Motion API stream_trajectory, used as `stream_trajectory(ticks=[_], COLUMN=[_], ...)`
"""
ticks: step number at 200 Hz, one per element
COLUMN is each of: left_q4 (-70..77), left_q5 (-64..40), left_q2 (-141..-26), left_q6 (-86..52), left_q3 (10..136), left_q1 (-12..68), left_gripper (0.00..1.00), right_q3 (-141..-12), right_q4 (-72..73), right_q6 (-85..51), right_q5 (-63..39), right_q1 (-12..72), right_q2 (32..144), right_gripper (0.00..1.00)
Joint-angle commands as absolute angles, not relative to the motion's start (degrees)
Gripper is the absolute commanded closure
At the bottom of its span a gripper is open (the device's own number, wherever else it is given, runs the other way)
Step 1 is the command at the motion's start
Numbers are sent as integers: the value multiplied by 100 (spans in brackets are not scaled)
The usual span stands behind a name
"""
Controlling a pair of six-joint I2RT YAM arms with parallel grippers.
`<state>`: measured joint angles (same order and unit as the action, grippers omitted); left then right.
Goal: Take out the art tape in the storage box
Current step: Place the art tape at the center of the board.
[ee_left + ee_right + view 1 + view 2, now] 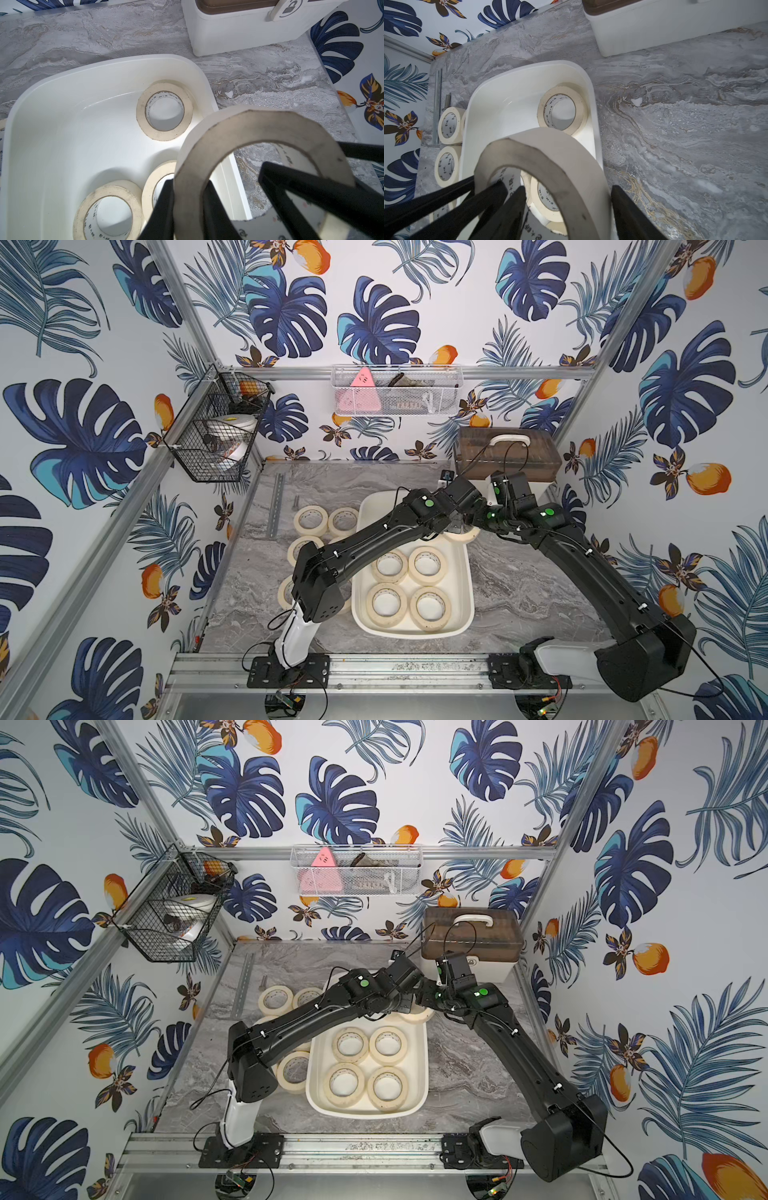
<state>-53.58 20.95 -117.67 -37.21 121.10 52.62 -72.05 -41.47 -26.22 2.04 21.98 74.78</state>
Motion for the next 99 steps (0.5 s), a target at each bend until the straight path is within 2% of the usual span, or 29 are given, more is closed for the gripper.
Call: stream_trajectory(ticks=[1, 19, 65, 86, 99], left_q4=[-5361, -5307, -5181, -5138, -5104], left_q5=[2069, 2014, 1962, 1949, 1930], left_q2=[-11777, -11727, -11525, -11454, -11401], left_q6=[-3726, -3768, -3780, -3806, -3806], left_q3=[12211, 12174, 11991, 11916, 11867], left_q1=[5291, 5303, 5304, 5301, 5304], left_gripper=[96, 96, 95, 95, 94], right_q3=[-7265, -7208, -7145, -7130, -7133], right_q4=[-4384, -4313, -4272, -4250, -4253], right_q6=[-2369, -2296, -2297, -2305, -2281], right_q5=[610, 665, 641, 573, 573], right_q1=[2169, 2143, 2050, 2023, 2011], right_q2=[7424, 7354, 7416, 7444, 7436], right_gripper=[40, 49, 51, 56, 62])
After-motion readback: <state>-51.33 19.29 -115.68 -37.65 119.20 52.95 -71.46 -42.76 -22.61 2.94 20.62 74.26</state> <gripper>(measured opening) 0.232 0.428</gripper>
